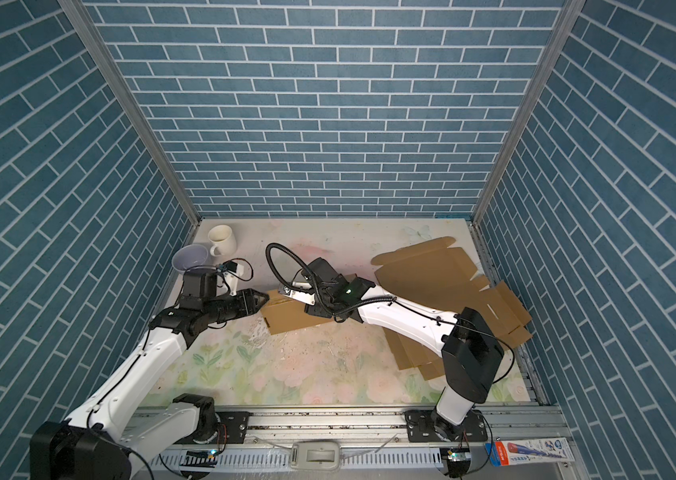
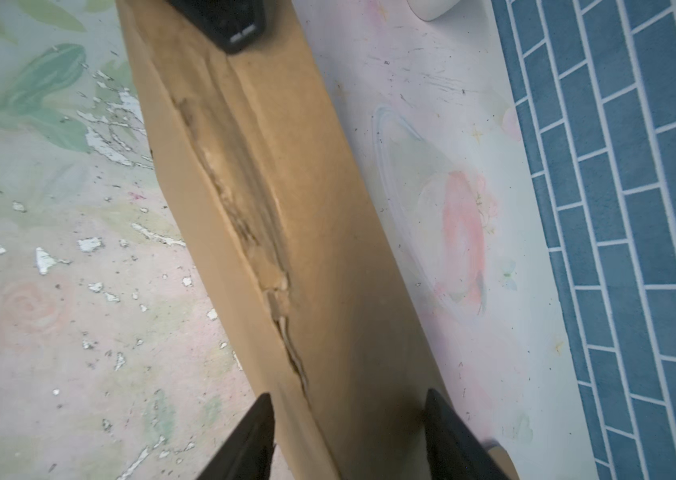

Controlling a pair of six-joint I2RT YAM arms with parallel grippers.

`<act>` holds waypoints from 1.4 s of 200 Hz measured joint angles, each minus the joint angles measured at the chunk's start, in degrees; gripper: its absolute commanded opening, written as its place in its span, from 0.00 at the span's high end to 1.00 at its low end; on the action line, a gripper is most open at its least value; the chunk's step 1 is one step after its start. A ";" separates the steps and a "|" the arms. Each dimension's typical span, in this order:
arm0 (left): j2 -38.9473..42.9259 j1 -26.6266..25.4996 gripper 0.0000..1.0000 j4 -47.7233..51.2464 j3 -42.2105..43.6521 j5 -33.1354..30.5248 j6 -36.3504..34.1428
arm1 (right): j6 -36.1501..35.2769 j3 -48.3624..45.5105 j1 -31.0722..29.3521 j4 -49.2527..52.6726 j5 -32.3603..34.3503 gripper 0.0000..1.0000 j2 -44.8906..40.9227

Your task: Fold the paper box

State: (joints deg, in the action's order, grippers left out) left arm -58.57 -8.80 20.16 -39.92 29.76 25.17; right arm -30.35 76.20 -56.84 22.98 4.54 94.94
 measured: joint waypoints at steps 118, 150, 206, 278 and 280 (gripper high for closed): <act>-1.88 0.28 0.56 -3.85 -0.26 -0.26 -0.90 | 42.03 4.24 28.44 12.00 -19.08 0.41 -8.79; -2.25 0.28 0.56 -3.78 -0.66 -0.52 -1.79 | 47.87 4.22 28.57 13.11 -25.53 0.45 -6.84; -2.27 0.26 0.57 -3.67 -0.66 -0.70 -3.45 | 50.27 0.02 29.55 13.60 -28.61 0.68 -2.95; -2.58 0.26 0.58 -4.55 -0.48 -0.09 -2.75 | 51.84 -0.68 31.52 12.41 -34.84 0.43 -2.71; -2.60 0.26 0.58 -4.55 -0.48 -0.09 -2.69 | 51.98 -0.70 31.61 12.39 -35.04 0.43 -2.71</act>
State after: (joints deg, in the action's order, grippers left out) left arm -61.17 -8.54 15.62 -40.40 29.67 22.48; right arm 21.63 75.50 -25.23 35.38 -30.50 92.23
